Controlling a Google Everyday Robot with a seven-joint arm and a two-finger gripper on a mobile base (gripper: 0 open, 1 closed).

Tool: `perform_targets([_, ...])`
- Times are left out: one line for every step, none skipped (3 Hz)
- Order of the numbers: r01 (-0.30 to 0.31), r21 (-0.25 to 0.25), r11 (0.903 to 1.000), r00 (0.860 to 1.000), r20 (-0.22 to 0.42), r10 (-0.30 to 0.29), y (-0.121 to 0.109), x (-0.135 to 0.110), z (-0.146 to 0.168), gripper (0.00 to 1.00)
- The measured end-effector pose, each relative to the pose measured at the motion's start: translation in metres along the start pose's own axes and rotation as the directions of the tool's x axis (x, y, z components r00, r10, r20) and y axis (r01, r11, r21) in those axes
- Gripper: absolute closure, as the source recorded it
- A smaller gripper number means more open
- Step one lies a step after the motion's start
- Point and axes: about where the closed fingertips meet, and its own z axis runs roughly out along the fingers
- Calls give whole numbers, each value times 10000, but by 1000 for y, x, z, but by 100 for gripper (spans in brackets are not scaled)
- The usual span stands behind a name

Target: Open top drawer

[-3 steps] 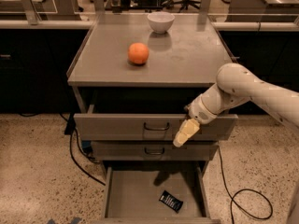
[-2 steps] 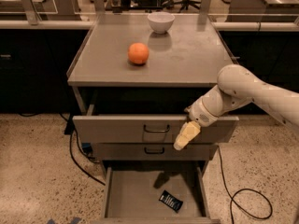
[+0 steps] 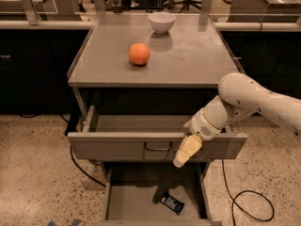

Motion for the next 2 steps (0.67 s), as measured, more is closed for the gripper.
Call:
perform_targets([-1, -1, 10000, 10000, 1, 1, 0, 0, 0, 0])
perform_targets([-200, -115, 9997, 9995, 236, 203, 24, 10, -2, 0])
